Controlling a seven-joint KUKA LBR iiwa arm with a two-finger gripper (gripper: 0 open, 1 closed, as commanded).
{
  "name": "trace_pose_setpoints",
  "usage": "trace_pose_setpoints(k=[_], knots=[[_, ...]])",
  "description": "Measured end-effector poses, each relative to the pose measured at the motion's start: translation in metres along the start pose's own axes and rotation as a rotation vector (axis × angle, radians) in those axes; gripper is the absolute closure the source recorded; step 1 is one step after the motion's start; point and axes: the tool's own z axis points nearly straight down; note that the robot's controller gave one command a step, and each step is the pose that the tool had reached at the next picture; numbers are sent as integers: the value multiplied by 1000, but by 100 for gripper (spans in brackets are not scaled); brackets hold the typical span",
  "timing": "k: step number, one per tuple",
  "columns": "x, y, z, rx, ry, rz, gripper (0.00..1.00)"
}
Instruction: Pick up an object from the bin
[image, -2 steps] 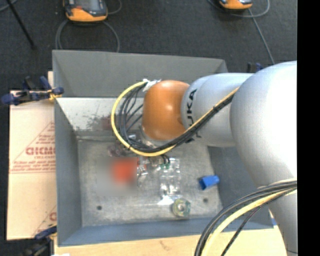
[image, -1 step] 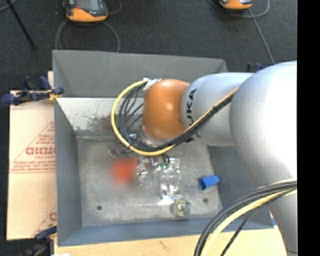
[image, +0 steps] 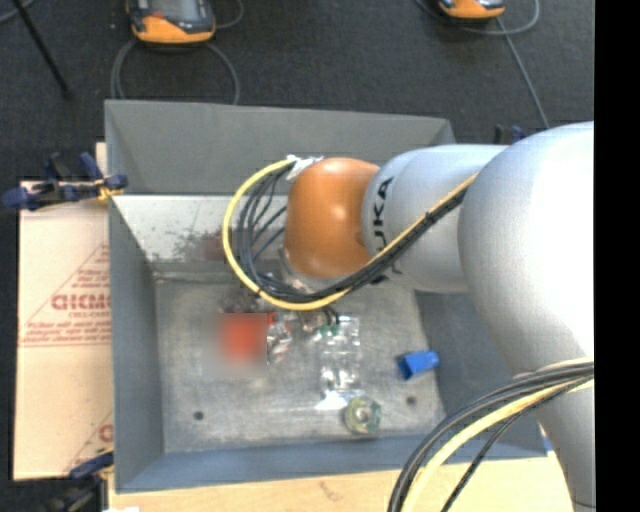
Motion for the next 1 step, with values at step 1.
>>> trace_pose_setpoints(k=[1], knots=[[-5, -1, -115, 3, 2, 8, 100]])
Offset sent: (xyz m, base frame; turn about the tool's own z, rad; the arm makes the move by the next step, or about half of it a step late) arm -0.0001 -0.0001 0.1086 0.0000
